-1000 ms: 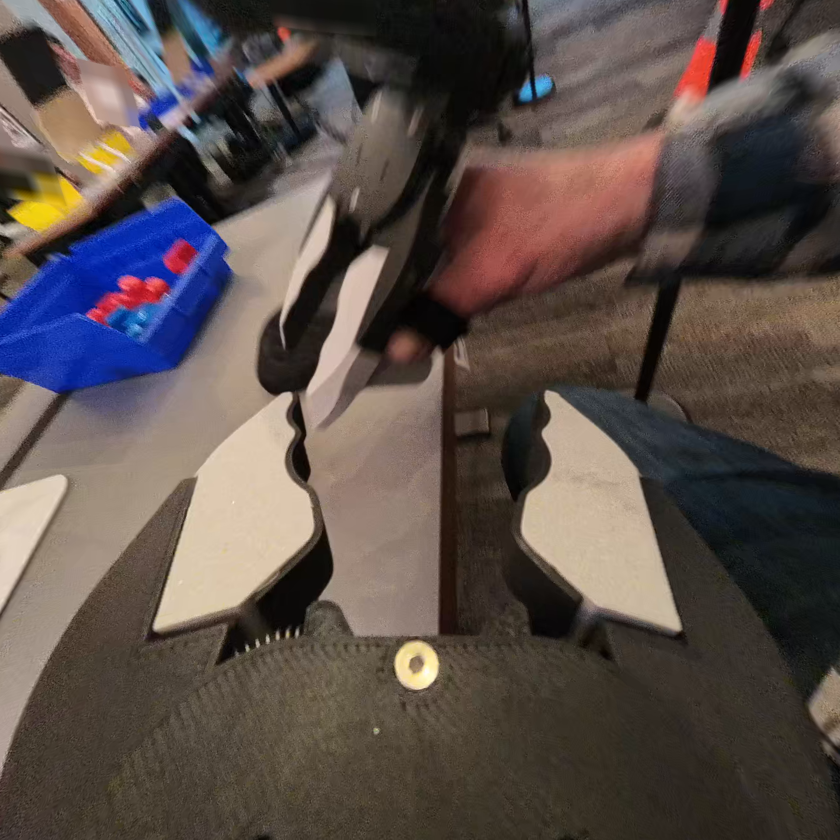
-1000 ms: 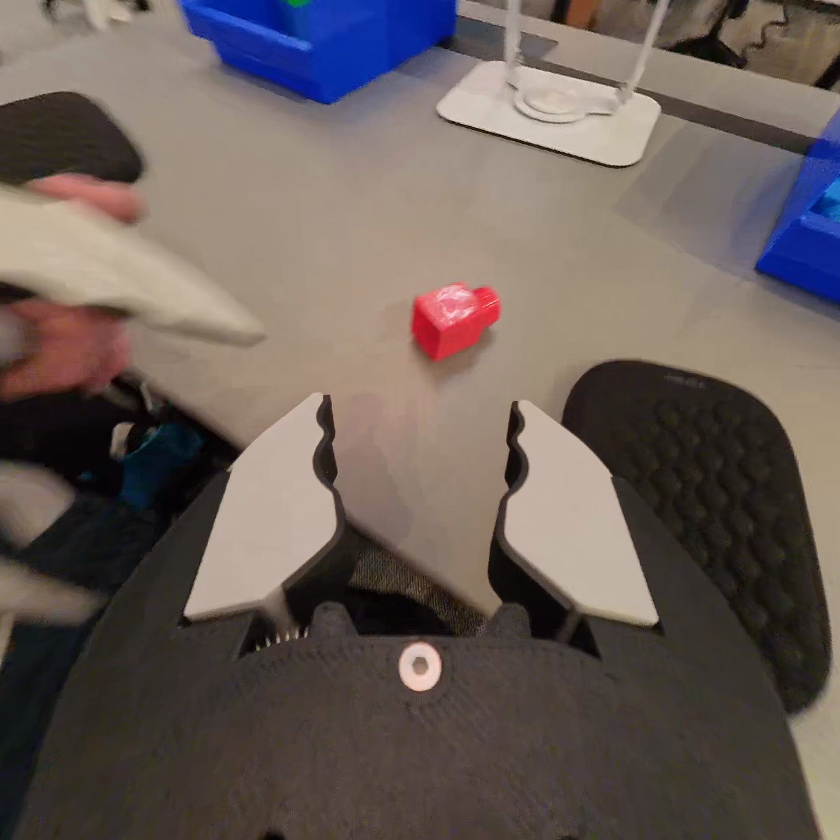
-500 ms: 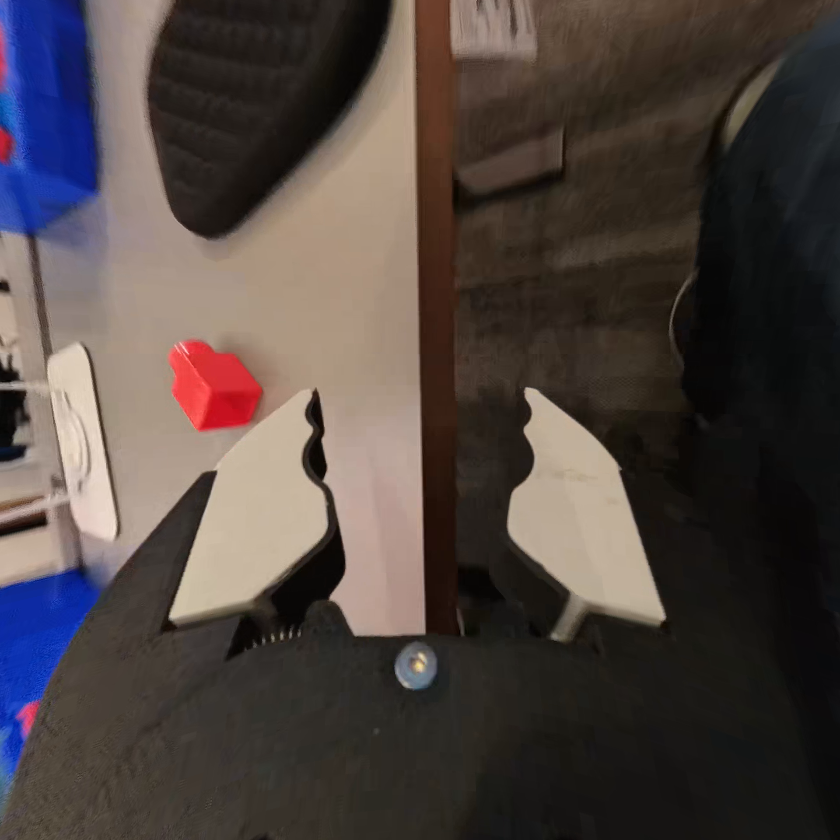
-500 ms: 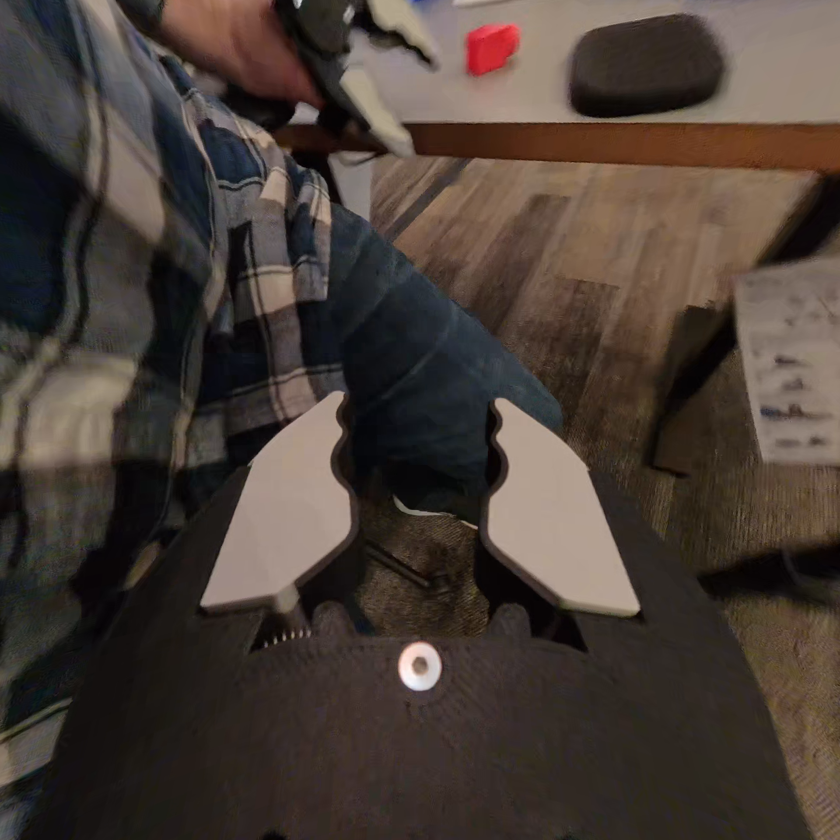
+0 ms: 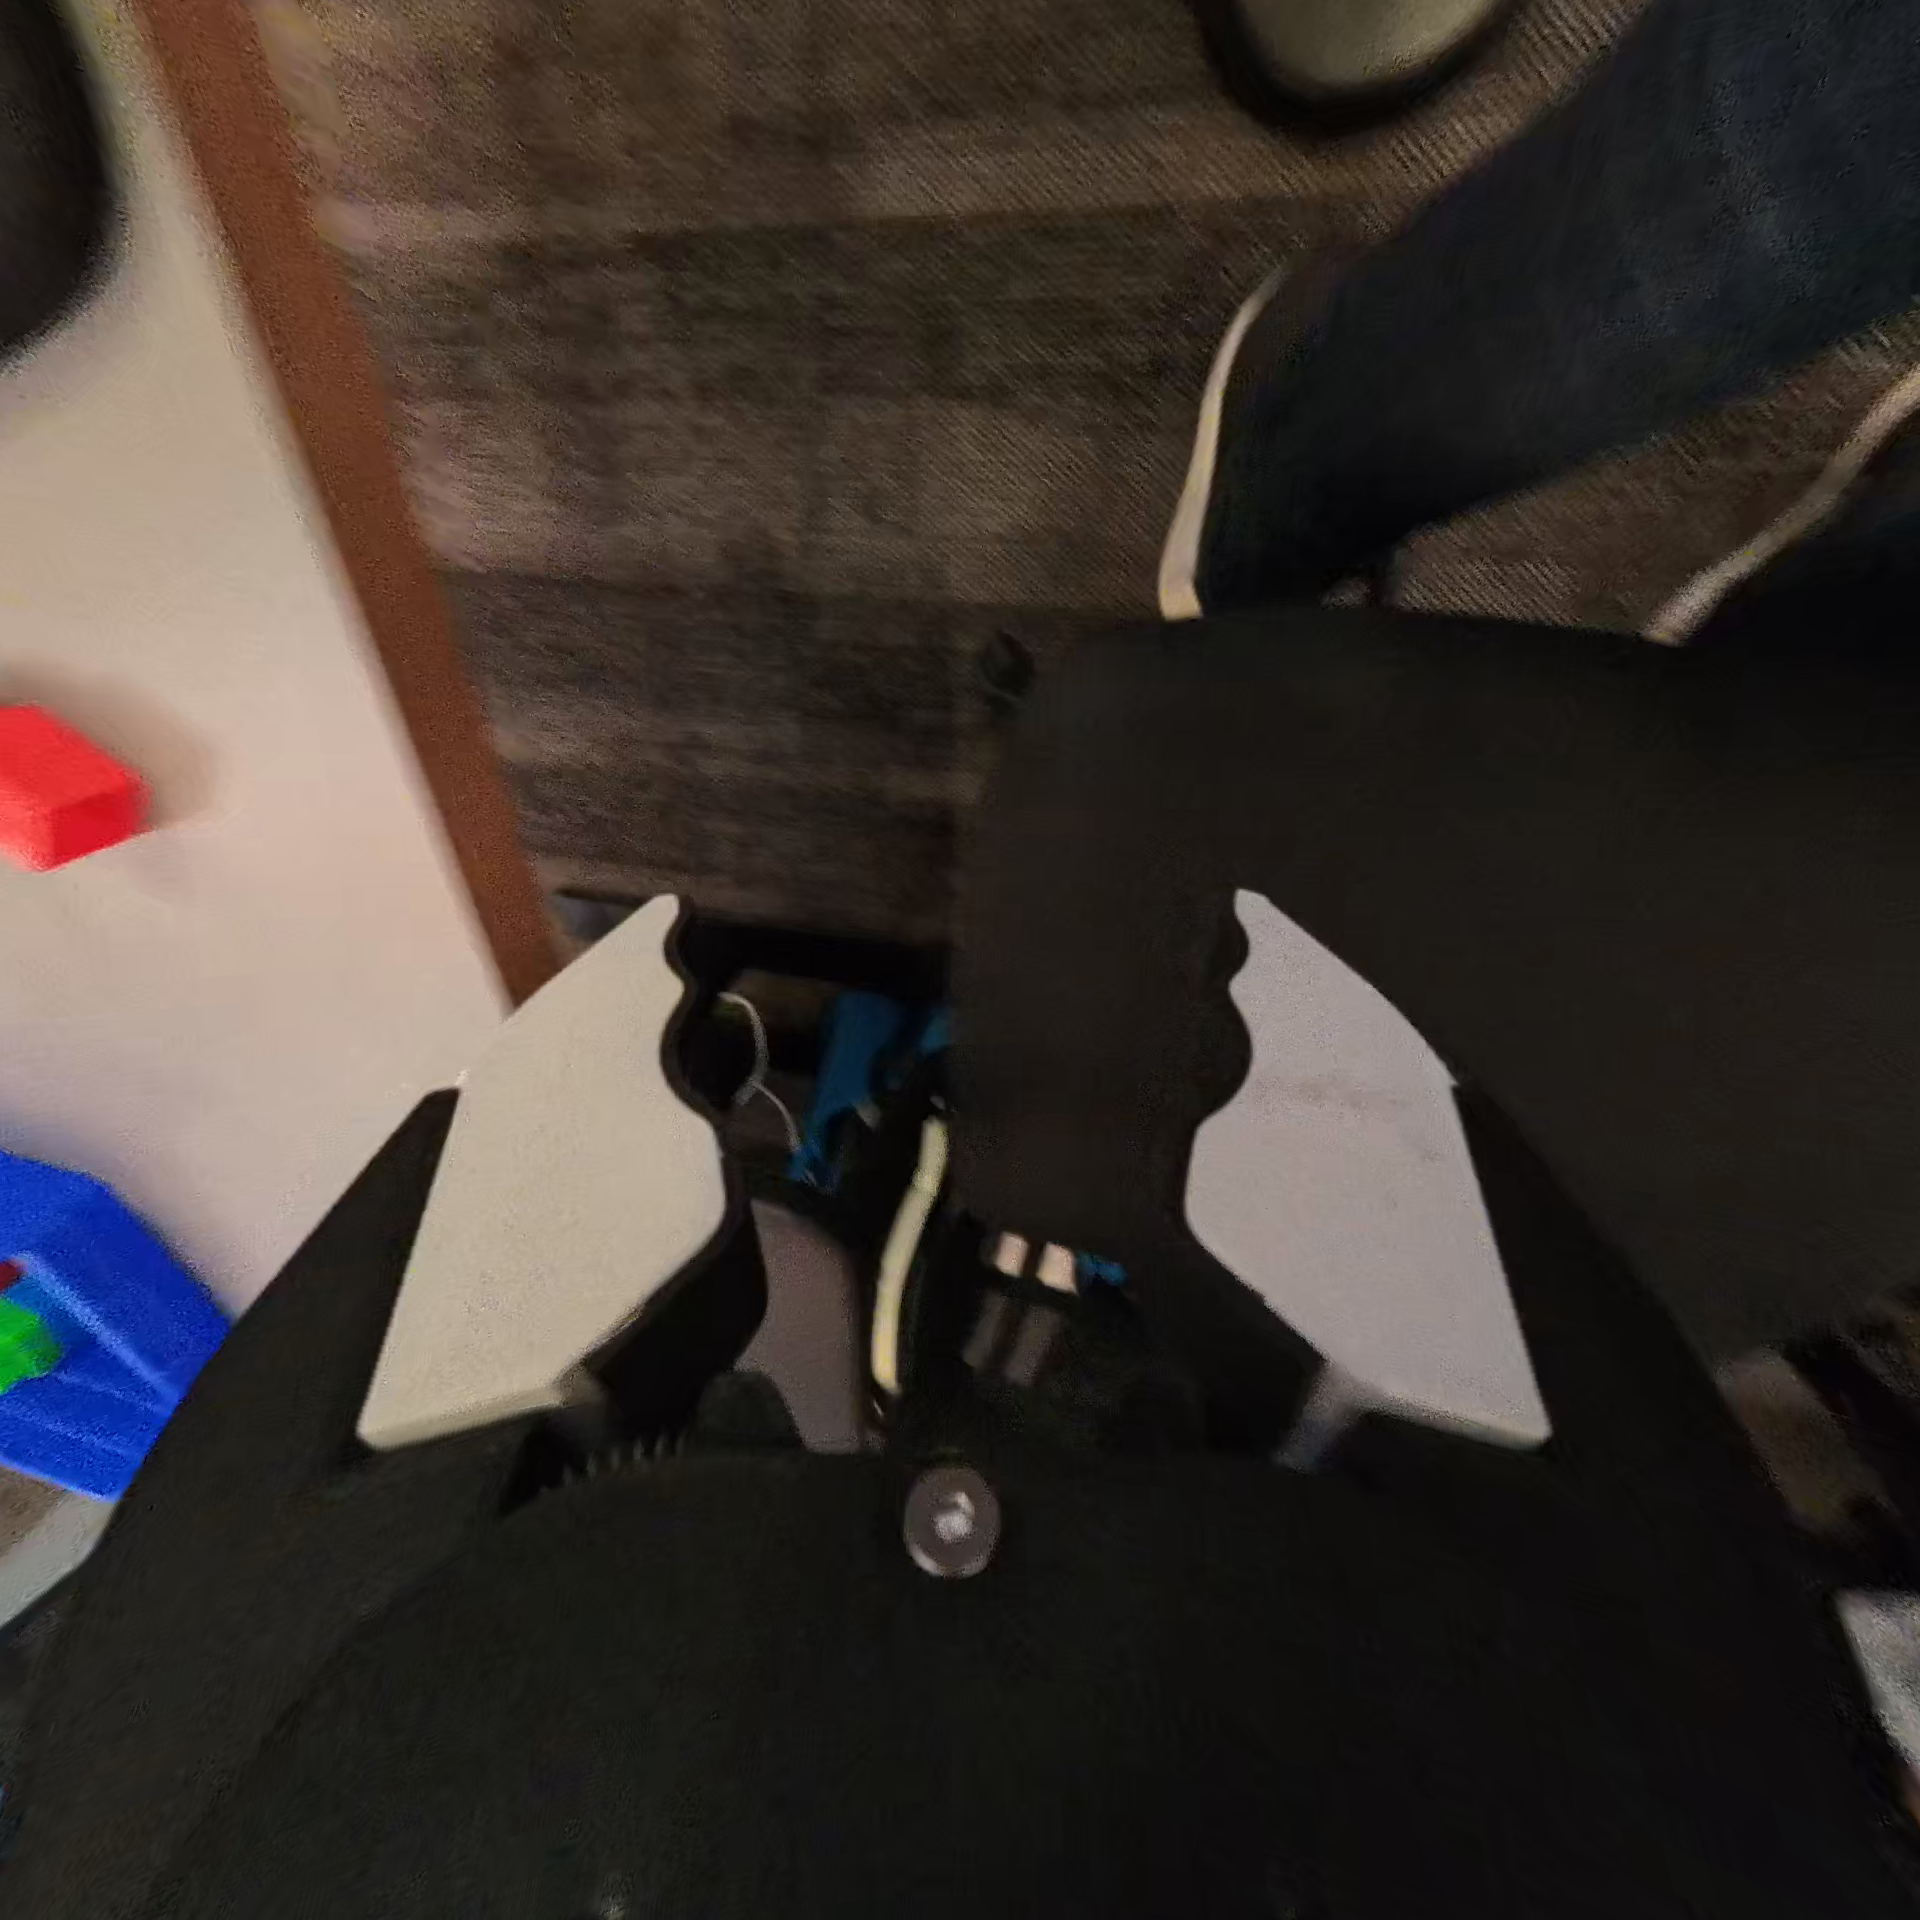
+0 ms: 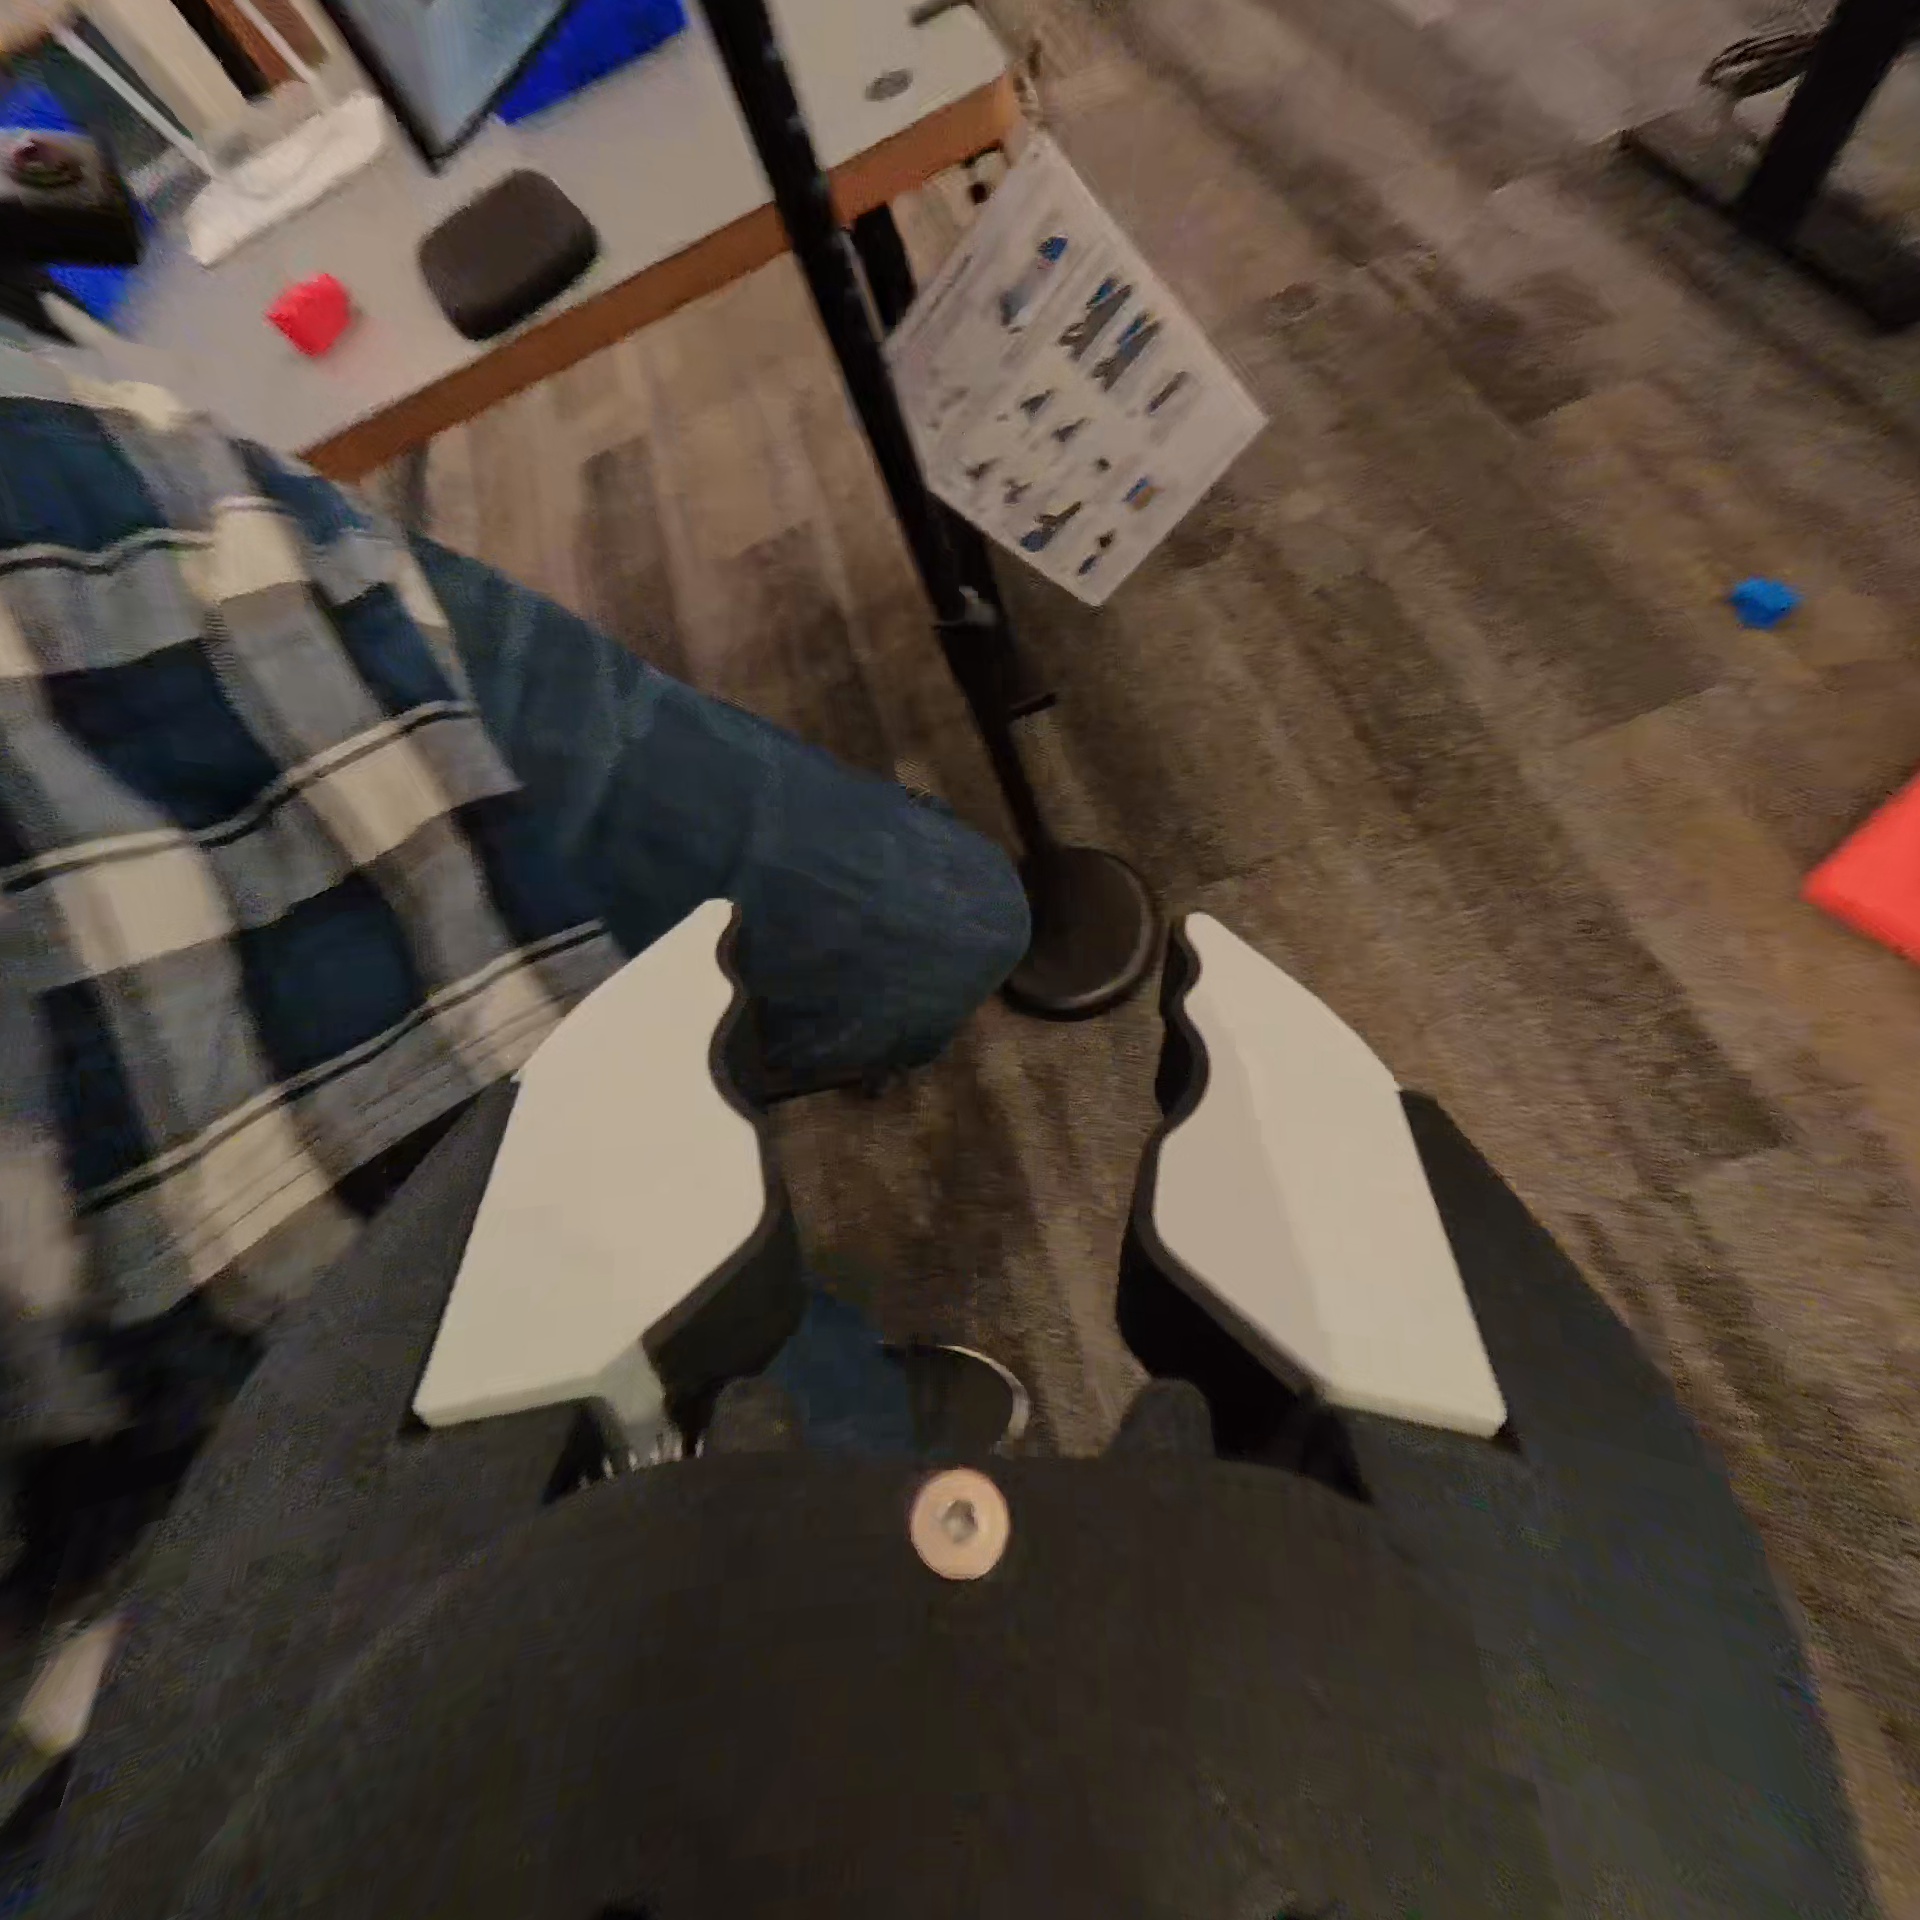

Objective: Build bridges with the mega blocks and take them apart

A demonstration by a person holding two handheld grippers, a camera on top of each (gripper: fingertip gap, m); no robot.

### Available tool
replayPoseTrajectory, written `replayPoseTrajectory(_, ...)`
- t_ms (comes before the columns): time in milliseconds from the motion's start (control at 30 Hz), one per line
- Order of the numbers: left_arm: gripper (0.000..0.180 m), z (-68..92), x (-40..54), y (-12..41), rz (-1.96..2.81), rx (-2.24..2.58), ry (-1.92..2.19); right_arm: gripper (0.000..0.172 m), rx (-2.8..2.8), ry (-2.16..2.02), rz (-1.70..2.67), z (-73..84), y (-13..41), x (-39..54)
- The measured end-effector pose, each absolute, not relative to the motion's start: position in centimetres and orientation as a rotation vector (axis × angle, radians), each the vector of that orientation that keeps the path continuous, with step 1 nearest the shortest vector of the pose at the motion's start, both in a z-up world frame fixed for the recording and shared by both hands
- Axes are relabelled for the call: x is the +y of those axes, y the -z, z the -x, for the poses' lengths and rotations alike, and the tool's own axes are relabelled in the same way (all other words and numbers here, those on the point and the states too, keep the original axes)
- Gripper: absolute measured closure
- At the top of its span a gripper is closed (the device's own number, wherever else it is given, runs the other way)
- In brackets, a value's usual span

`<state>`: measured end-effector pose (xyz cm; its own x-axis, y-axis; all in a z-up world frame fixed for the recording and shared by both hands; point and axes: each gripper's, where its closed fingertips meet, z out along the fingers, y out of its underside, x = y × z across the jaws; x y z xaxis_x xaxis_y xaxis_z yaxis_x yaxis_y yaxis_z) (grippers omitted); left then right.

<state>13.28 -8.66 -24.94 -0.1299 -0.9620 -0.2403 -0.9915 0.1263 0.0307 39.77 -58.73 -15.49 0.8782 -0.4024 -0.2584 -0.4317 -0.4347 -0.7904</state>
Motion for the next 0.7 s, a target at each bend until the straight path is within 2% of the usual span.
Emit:
replayPoseTrajectory(267, 0.079, -15.9, -22.1, 28.2, 2.233, 2.42, -0.227, 0.091, 0.43, 0.169, 2.145, -59.5, 13.6, -56.0)
replayPoseTrajectory(467, 0.082, -18.9, -30.4, 32.3, 2.693, 2.259, -0.125, 0.086, 0.397, 0.082, 2.279, -75.4, 20.0, -50.7)
replayPoseTrajectory(600, 0.08, -22.1, -34.7, 34.3, 2.905, 2.173, -0.096, 0.084, 0.388, 0.019, 2.374, -86.7, 26.7, -46.6)
replayPoseTrajectory(700, 0.082, -24.4, -38.0, 33.8, 3.148, 1.855, -0.002, 0.085, 0.345, 0.006, 2.45, -94.8, 32.3, -43.0)
